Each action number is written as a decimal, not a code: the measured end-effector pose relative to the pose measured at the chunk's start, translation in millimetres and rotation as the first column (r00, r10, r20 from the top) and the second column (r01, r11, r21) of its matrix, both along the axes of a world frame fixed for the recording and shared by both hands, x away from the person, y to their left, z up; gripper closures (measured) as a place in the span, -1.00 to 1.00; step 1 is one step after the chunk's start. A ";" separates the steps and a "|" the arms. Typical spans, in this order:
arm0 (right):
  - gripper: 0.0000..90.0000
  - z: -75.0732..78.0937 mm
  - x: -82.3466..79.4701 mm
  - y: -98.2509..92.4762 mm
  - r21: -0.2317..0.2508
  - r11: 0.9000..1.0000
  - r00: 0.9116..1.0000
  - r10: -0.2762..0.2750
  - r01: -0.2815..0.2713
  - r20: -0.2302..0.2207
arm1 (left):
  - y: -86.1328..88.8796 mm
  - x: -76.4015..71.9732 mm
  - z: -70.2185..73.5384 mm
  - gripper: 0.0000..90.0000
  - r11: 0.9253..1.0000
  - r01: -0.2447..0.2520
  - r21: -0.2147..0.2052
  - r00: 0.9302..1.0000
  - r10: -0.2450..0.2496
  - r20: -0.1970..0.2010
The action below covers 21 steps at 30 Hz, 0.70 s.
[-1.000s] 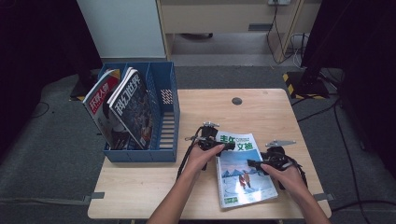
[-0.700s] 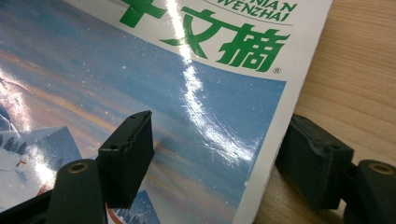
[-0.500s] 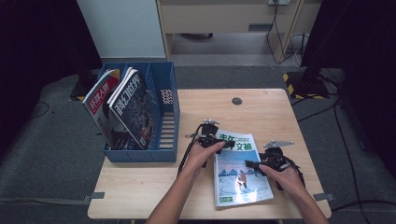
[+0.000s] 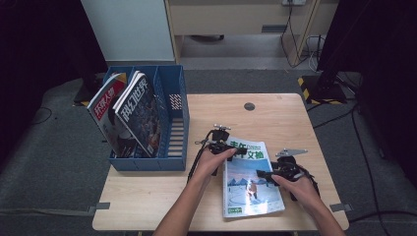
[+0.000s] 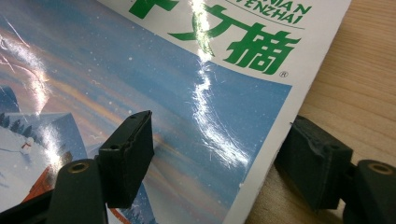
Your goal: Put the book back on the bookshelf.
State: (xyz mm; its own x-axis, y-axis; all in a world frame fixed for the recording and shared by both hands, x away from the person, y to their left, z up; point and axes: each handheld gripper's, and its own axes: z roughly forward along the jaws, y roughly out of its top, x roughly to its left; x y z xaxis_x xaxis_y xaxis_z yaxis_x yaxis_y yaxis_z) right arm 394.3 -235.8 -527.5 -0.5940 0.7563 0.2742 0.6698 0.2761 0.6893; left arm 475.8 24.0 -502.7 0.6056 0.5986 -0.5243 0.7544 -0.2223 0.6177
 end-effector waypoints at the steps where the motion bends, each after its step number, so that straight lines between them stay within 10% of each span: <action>1: -0.36 0.1 -0.2 0.2 0.002 1.000 1.000 0.001 -0.001 -0.001 | 0.0 0.4 0.5 -0.05 1.000 0.001 0.004 1.000 -0.001 0.000; 12: -0.36 -0.6 0.5 -0.7 0.008 1.000 1.000 0.015 -0.015 0.005 | 1.1 1.6 5.1 0.35 0.997 -0.070 0.016 0.997 0.071 -0.042; 21: -0.31 0.7 2.9 -11.4 0.048 0.998 1.000 0.028 -0.029 0.012 | -1.7 -4.7 17.8 0.53 0.997 -0.070 0.016 0.997 0.070 0.011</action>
State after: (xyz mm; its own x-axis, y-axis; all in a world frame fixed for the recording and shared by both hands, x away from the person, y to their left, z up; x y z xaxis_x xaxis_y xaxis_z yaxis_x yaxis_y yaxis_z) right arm 397.2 -247.3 -526.8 -0.6182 0.7252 0.3032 0.6545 0.2614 0.7094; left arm 471.1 22.3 -484.9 0.5673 0.6481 -0.5081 0.7619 -0.1790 0.6224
